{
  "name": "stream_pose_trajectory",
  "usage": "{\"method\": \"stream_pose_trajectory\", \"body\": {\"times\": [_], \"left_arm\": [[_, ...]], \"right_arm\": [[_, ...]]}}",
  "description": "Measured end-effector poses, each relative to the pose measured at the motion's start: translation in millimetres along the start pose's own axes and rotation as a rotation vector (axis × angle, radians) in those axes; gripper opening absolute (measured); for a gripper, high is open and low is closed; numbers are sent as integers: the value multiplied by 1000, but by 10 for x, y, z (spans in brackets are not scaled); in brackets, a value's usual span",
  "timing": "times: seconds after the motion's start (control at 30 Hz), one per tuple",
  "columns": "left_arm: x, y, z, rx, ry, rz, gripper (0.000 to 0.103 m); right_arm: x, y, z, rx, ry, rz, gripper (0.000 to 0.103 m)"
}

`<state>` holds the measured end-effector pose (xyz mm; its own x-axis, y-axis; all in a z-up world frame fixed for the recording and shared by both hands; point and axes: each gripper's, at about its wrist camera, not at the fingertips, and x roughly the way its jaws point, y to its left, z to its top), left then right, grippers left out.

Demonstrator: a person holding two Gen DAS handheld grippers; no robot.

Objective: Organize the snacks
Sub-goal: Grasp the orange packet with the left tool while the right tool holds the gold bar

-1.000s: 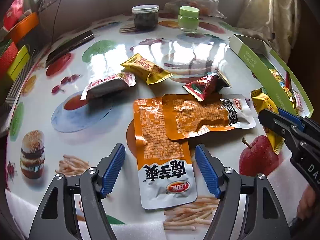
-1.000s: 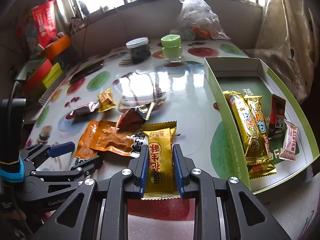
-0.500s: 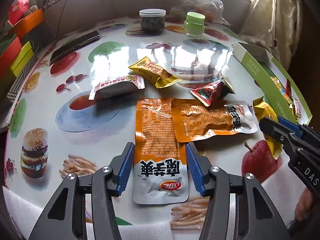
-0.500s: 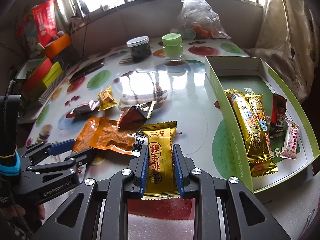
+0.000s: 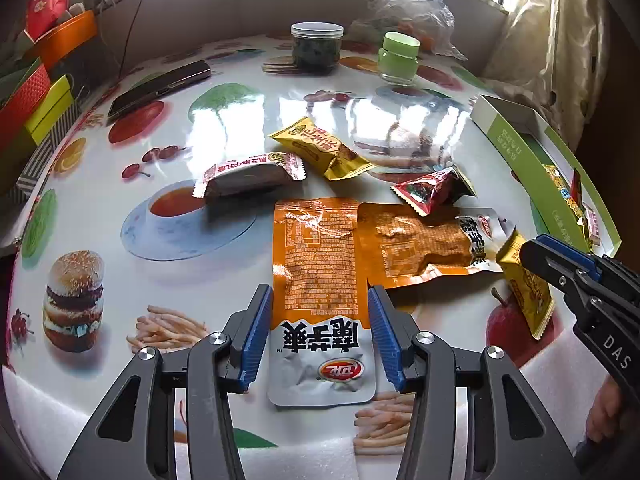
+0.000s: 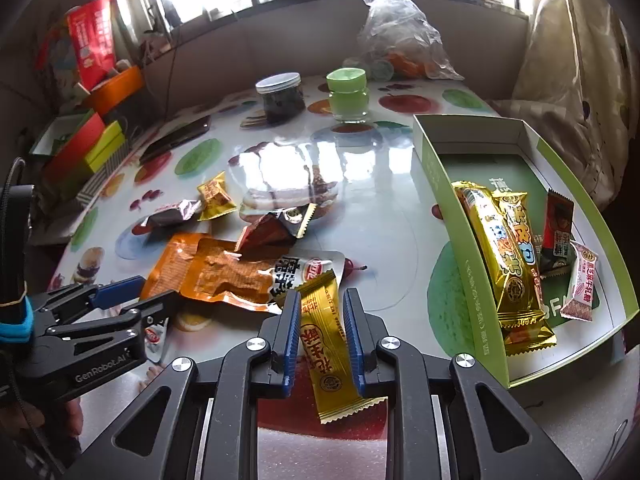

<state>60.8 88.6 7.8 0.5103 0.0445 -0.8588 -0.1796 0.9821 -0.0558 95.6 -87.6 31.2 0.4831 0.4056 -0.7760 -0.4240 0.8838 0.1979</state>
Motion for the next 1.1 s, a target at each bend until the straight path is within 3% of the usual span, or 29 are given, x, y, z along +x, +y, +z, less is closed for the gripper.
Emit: {"method": "stream_pose_trajectory", "body": {"times": [0.17, 0.23, 0.3, 0.4, 0.5, 0.57, 0.63, 1.1], "left_arm": [[-1, 25, 0, -14, -1, -1, 50], [1, 28, 3, -18, -1, -2, 50], [4, 31, 3, -20, 0, -4, 50], [6, 32, 3, -20, 0, -4, 50], [-5, 27, -2, -19, -1, -4, 50], [-7, 26, -2, -18, -1, -2, 50], [-19, 25, -2, -19, -3, -1, 50], [-239, 70, 55, -21, -59, 7, 50]], "right_arm": [[34, -43, -13, -9, 23, 14, 21], [52, -25, -21, -27, 36, 46, 26], [98, -2, -39, -46, 56, 22, 35], [170, 21, -83, -60, 88, 1, 35], [164, 74, -113, -95, 78, -28, 35], [163, 95, -125, -110, 76, -41, 25], [162, 99, -131, -111, 75, -43, 22], [-51, 56, -14, -59, 4, -39, 21]]}}
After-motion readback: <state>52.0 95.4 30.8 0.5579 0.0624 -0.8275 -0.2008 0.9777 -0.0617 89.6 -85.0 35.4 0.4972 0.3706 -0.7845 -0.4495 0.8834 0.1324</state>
